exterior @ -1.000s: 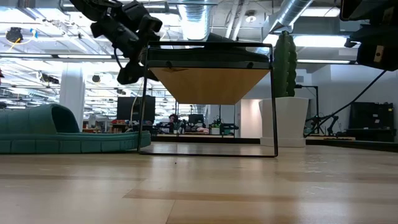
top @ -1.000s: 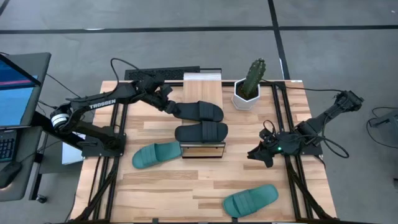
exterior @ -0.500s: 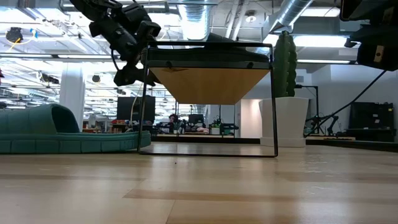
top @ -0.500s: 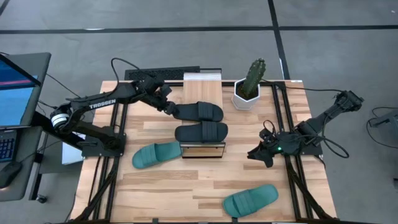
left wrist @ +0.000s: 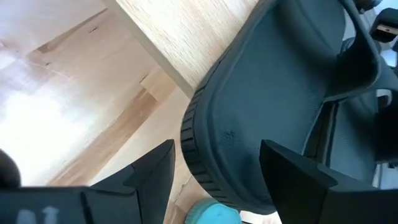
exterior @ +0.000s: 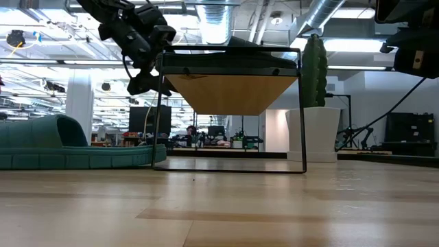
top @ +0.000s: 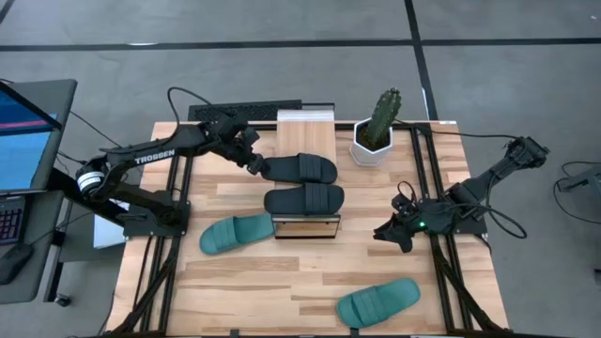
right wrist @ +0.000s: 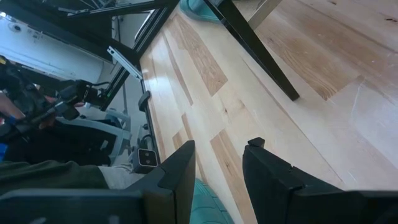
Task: Pick and place slides into the shelf
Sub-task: Put the left green slipper on the shelf
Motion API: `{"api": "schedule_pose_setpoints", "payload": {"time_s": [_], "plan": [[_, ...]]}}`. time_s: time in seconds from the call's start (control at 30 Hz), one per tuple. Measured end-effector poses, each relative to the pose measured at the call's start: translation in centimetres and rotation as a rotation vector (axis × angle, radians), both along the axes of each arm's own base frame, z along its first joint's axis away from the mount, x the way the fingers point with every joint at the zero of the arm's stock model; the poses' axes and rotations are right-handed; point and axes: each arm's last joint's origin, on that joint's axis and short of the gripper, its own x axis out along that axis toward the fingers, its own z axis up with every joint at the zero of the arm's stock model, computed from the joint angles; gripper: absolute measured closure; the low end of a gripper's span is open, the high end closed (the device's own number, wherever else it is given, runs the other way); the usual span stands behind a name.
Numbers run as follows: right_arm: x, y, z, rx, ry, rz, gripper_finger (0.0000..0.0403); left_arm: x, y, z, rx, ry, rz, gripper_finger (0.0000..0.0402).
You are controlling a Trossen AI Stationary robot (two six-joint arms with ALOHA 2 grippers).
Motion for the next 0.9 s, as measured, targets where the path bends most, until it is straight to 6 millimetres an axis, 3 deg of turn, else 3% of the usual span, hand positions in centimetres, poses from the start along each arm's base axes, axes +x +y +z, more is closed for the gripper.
{"api": "schedule_pose_setpoints", "payload": {"time_s": [0.5, 0.9], "plan": [[0.0, 0.0, 0.0, -0.001, 0.000, 0.001, 0.0282, -1.2, 1.3, 0.1, -0.160, -0.074, -0.043, 0.0180], [0.0, 0.0, 0.0, -0.007, -0.002, 0.004, 0.0282, -4.8, 2.8, -0.9, -0.337, 0.015, 0.015, 0.0180]]}}
